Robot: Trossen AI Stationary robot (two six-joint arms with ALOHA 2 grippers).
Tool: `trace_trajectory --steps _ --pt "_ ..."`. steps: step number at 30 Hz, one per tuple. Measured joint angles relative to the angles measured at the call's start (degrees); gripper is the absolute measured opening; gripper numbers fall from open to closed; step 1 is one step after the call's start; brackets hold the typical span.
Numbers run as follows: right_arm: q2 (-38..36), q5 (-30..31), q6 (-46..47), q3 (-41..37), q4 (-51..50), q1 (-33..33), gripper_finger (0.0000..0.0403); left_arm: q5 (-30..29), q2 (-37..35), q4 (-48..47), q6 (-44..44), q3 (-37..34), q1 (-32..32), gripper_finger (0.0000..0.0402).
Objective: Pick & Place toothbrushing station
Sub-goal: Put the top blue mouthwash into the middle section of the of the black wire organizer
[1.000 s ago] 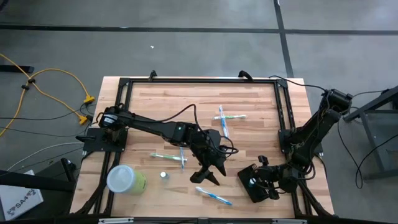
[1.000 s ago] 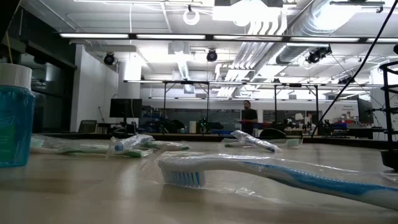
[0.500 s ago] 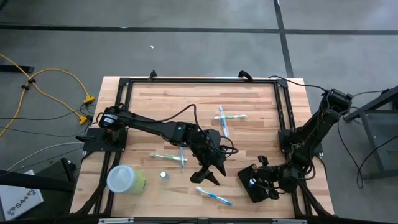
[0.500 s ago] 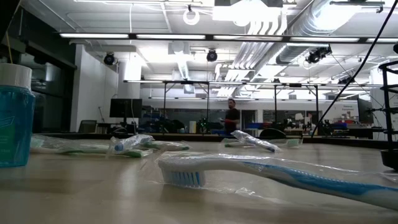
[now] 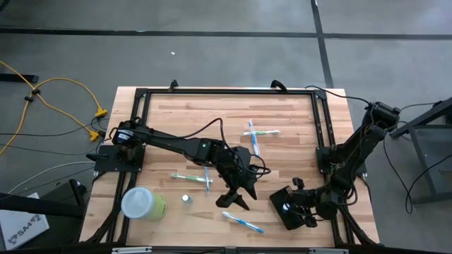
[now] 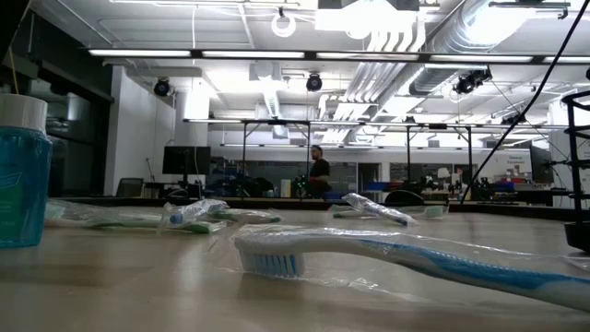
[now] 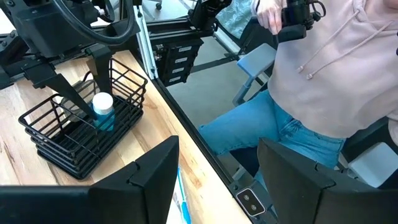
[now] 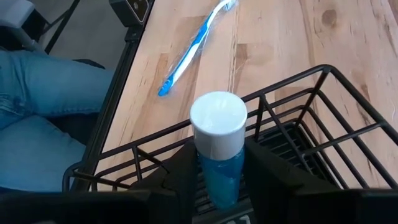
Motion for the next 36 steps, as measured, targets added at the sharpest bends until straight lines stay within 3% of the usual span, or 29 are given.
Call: trace_trajectory --steps 36 --pt "0.07 0.28 -1.98 -0.11 1.39 0.00 0.0112 0.02 0.00 -0.02 -1.27 0.00 0.36 0.0214"
